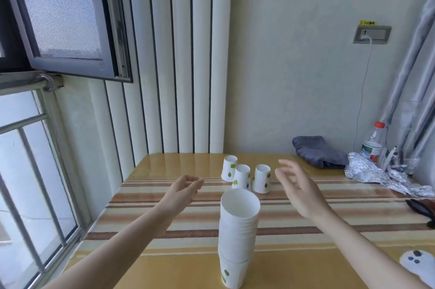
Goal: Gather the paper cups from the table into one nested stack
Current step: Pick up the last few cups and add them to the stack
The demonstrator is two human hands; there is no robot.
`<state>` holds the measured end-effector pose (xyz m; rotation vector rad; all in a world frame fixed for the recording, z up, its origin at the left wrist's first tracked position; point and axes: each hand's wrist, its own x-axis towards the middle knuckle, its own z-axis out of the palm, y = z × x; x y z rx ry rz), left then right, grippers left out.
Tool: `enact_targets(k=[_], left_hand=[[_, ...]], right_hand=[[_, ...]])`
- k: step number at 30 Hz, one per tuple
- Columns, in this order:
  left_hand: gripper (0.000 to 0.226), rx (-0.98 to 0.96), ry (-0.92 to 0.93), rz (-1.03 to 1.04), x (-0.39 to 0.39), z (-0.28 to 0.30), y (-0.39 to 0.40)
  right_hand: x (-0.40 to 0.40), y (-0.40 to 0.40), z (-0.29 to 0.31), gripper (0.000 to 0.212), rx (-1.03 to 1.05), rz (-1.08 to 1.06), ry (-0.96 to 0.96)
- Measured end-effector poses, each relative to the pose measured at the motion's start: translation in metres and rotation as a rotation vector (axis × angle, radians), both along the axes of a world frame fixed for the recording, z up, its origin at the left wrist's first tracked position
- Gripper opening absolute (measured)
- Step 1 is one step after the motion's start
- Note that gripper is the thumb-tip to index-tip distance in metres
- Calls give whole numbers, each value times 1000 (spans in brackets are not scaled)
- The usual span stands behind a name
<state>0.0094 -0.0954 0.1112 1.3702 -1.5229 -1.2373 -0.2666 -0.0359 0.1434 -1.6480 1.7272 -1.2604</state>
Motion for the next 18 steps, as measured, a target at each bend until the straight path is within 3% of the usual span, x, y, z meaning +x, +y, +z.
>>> enact_targets(k=[4,7,11,15,18], left_hand=[[28,-57,-188,-34,-30,-9,-62],[42,-190,-442,-98,-55,-15,-116],[62,-388,-767,-211,-91,-18,-178],[83,-471,-1067,-351,-120,-25,-218],[85,-480,-1233,-406,-135,-32,-234]], right_hand=[[-38,-73,-20,71,304,27,495],[-48,-122,-27,91,384,61,657],[-43,-178,-36,100,480,90,871],[-39,-205,-54,90,556,119,933],[-43,-201,-63,59,479,84,915]])
